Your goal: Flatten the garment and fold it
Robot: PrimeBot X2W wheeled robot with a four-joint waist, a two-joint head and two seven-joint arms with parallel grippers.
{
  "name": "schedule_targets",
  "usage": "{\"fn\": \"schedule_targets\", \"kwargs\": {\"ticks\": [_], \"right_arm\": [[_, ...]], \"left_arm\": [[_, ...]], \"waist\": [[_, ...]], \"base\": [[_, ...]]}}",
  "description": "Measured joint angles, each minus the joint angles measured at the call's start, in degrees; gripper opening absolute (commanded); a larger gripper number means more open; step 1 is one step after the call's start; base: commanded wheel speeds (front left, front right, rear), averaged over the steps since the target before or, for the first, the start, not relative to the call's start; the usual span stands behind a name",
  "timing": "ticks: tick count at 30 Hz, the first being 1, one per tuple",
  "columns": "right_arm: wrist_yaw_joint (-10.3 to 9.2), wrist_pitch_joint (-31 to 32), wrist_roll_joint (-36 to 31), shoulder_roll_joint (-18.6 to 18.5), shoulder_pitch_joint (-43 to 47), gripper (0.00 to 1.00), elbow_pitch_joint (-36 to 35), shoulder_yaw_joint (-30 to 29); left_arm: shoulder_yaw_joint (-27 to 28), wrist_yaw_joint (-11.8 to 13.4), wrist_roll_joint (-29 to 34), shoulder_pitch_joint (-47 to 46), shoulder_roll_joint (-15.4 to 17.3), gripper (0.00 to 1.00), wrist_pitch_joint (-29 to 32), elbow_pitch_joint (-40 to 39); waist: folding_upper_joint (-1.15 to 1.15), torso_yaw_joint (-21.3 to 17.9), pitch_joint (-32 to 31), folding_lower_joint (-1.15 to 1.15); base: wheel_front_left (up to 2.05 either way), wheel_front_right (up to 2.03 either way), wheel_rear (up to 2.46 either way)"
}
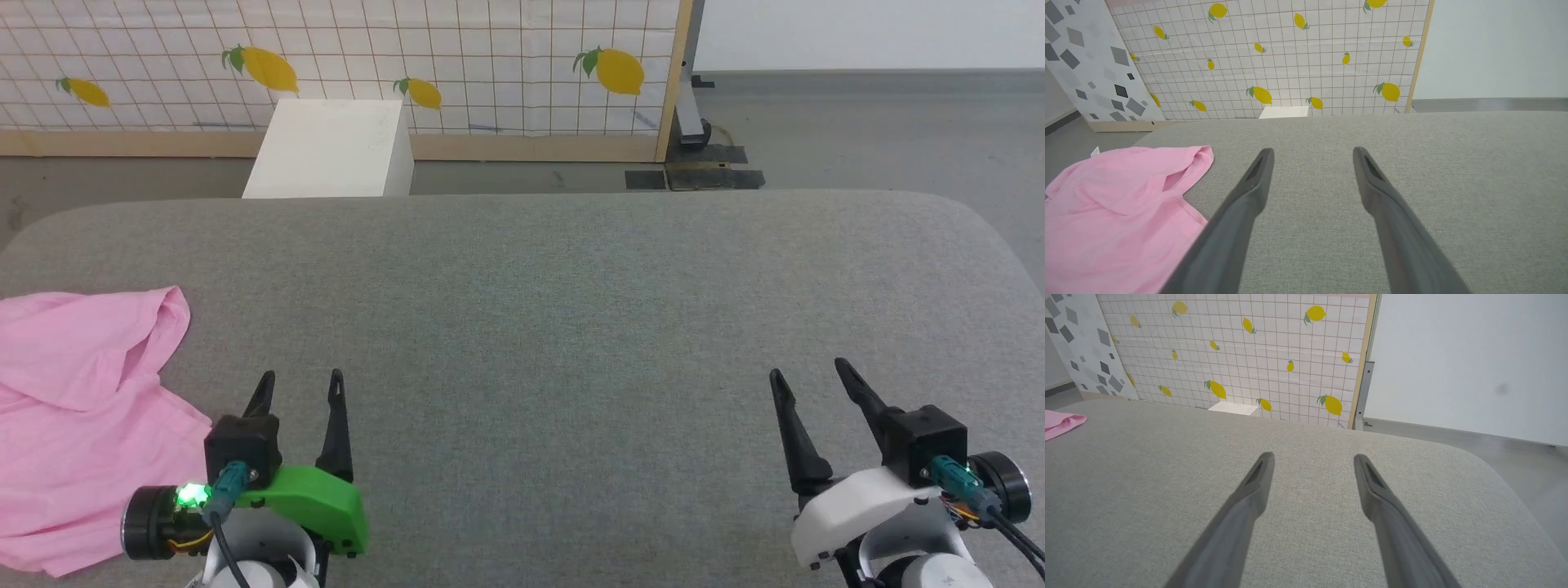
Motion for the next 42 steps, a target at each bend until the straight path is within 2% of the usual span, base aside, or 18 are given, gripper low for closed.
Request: {"fn": "schedule_targets", "kwargs": {"ticks": [27,42], "right_arm": [[0.0,-3.3,3.1,0.0,0.0,1.0,3.0,-0.7],[0.0,-5.0,4.5,0.0,0.0,1.0,4.3,-0.4]], "left_arm": [[-0.2,0.1,-1.6,0.0,0.0,1.0,-3.4,2.4],[0.9,0.7,-2.7,0.0,0.0,1.0,-5.0,2.9]], "waist": [[0.0,0.7,-0.1,0.0],[0.0,4.6,0.0,0.0]], "base": [[0.0,0.0,0.0],[0.0,0.0,0.0]]}}
